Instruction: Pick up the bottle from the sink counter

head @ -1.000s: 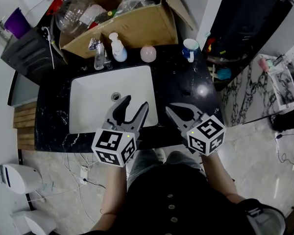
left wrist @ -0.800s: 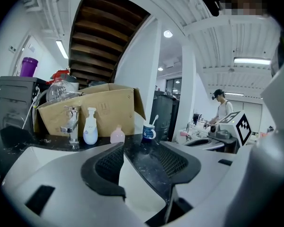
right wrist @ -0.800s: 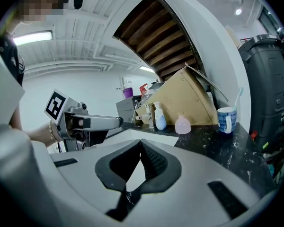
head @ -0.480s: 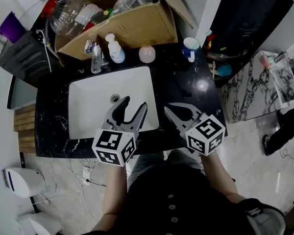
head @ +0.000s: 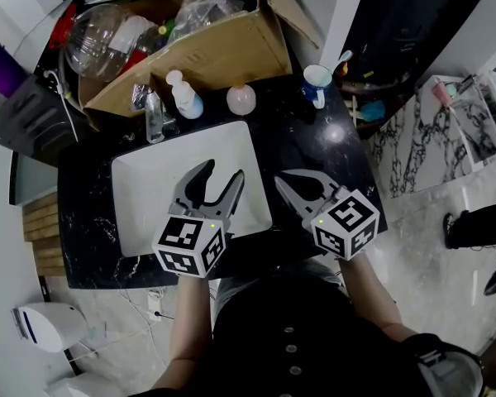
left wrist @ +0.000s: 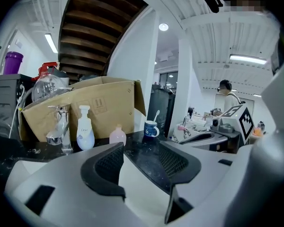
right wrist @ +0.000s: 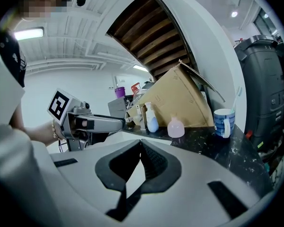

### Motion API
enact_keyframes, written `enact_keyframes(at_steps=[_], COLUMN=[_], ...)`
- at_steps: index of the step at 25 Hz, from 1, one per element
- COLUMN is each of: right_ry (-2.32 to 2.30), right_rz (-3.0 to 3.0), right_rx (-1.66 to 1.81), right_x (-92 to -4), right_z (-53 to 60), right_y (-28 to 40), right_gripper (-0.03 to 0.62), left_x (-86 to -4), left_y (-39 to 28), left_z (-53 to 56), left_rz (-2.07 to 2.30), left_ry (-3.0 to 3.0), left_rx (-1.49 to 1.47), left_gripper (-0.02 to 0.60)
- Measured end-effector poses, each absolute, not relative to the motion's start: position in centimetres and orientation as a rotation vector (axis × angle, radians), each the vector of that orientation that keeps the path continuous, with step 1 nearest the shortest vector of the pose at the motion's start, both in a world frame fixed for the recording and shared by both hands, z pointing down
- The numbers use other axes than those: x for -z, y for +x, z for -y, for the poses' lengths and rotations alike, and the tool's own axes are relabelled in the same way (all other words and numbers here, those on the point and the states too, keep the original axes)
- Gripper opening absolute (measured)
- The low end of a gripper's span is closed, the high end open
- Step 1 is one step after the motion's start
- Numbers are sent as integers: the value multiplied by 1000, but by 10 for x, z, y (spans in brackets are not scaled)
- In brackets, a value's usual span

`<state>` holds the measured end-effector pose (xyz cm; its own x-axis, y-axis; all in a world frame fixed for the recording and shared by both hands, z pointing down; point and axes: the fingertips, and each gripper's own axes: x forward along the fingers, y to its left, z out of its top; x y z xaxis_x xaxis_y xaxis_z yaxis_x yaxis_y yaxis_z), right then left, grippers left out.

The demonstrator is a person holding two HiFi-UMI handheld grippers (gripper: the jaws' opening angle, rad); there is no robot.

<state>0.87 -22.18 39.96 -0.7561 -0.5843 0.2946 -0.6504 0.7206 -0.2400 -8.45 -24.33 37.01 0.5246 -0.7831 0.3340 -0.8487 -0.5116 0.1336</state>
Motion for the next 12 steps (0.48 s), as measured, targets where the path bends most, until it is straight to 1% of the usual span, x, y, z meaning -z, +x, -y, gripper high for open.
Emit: enact_keyframes(at_steps=[12], right_ry=[1028], right_rz=[2697], right_rx=[-469], right_x=[-399], right_z=[241], right_y=[-2], right_gripper=[3], left_x=[-366], left_y=[-91], left_z=[282], left_rz=[1328], left_ry=[2558], left_rx=[-402], left_gripper=[258])
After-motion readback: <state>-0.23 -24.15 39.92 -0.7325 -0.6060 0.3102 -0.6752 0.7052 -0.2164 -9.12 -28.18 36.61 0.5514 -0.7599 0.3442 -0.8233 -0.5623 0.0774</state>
